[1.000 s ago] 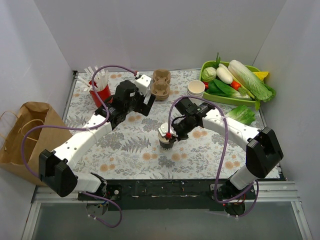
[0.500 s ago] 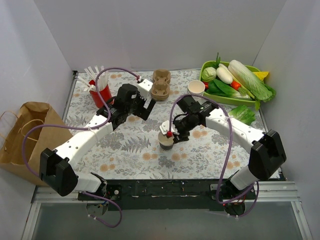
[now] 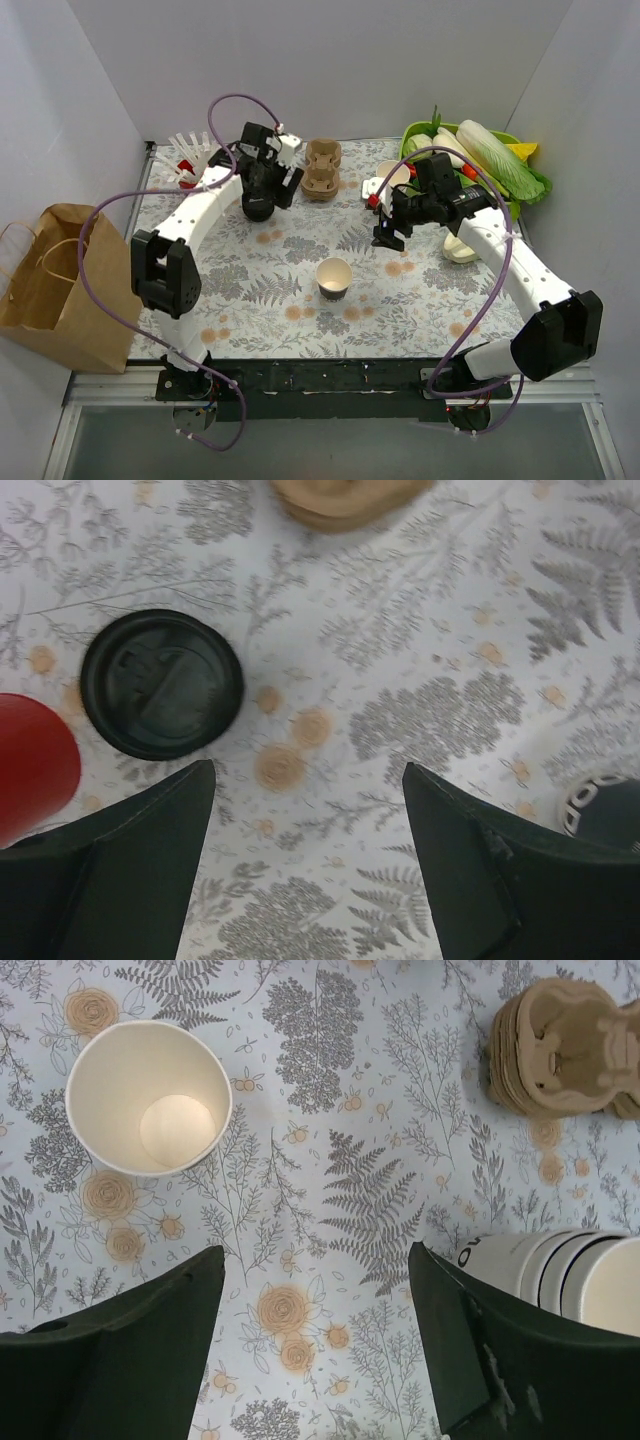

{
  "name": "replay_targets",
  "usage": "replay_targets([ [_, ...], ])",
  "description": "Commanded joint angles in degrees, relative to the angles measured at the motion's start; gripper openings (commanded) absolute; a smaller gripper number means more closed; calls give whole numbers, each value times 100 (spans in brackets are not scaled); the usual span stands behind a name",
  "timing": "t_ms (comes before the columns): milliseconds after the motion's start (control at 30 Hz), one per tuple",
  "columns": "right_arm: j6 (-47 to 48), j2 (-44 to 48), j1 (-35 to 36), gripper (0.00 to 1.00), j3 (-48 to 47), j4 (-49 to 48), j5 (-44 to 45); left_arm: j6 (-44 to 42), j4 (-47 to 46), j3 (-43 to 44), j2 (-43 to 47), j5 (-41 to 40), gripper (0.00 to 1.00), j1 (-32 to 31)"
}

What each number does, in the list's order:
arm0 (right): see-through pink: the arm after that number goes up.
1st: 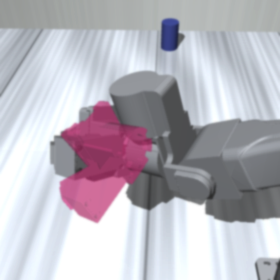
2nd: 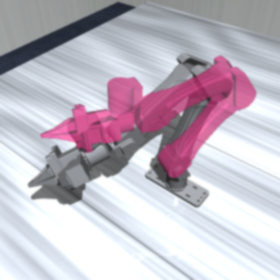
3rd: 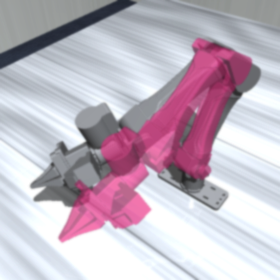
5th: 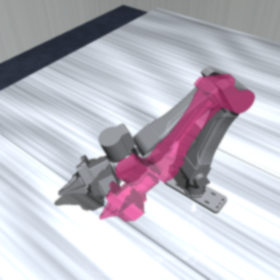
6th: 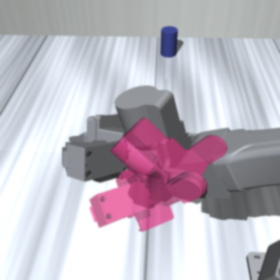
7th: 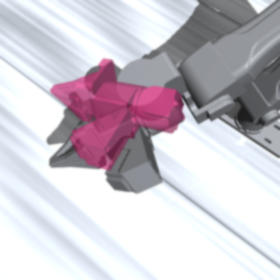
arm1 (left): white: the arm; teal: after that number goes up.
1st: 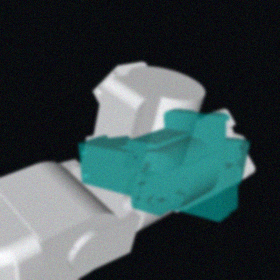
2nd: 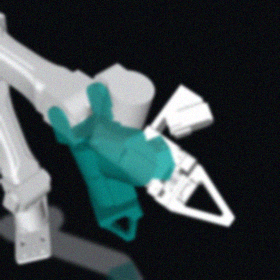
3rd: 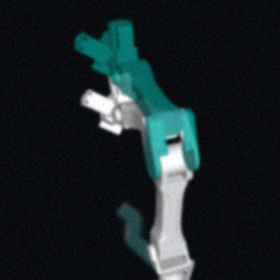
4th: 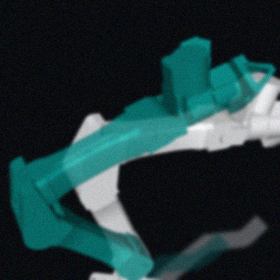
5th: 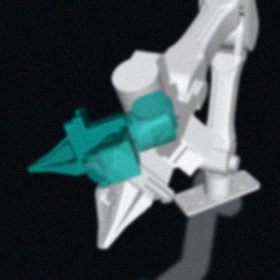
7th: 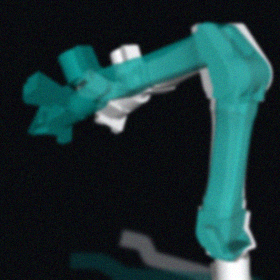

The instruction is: Pack the takeout coffee

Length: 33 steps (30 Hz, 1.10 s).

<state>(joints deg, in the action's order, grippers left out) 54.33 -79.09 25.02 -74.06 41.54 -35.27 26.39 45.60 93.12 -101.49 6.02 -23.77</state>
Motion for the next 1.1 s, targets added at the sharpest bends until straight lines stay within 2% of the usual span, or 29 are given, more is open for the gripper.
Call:
replay_targets([
  [0,-1020,86,-119,82,-117,-357,142,-502,818,988,-555,531,75,496],
  [200,-1362,289,-128,77,146,-735,309,-811,1292,1883,-1592,567,59,496],
  [333,-1539,315,-137,75,190,-700,433,-750,1258,2104,-1961,321,51,496],
  [400,-1565,377,-137,75,251,-682,433,-697,1153,2105,-2058,110,42,496],
  [500,-1670,429,-129,74,313,-682,433,-600,881,1973,-2059,-109,35,496],
  [767,-1689,272,-137,74,191,-507,415,-407,485,1745,-2076,-242,33,505],
  [1067,-1469,104,-137,72,50,-410,380,-451,450,1771,-2243,-330,31,496],
])
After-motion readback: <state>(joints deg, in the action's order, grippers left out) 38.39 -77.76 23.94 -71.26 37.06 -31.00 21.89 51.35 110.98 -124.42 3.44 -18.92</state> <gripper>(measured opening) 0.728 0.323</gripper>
